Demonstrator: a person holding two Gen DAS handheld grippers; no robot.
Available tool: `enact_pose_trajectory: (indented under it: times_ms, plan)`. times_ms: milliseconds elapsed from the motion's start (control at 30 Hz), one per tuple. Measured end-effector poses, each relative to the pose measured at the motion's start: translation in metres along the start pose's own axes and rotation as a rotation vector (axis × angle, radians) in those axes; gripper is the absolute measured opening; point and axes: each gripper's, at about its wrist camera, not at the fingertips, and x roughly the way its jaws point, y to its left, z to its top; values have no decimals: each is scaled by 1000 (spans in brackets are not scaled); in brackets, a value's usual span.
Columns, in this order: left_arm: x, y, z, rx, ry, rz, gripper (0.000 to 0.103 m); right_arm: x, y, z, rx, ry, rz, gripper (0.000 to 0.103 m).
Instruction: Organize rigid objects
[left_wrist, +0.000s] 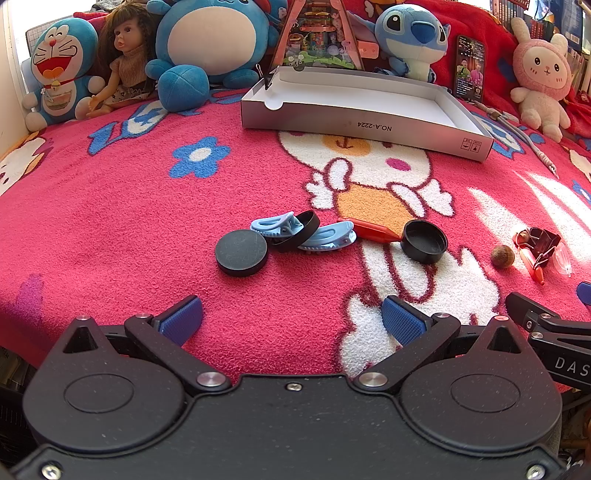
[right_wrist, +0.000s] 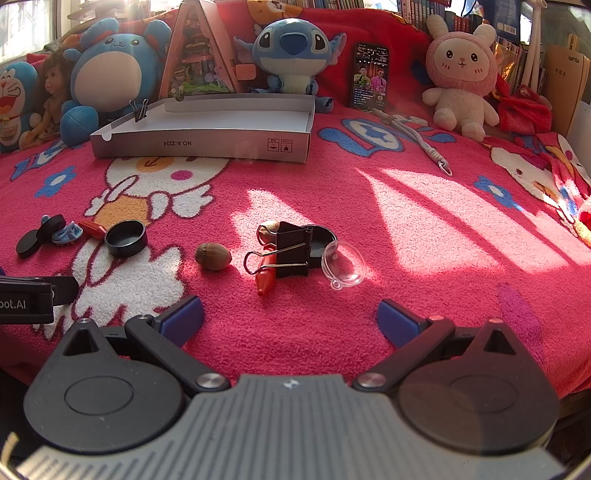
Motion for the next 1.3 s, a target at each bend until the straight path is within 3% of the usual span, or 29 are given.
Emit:
enact_pose_trajectory:
  times_ms: [1100, 1300]
  plan:
    - [0, 0, 0, 1, 0, 0, 103, -1, 1, 0, 0, -1, -1, 103]
    - [-2, 3, -3, 27, -21, -28, 103, -2, -2, -2, 0, -21, 17, 103]
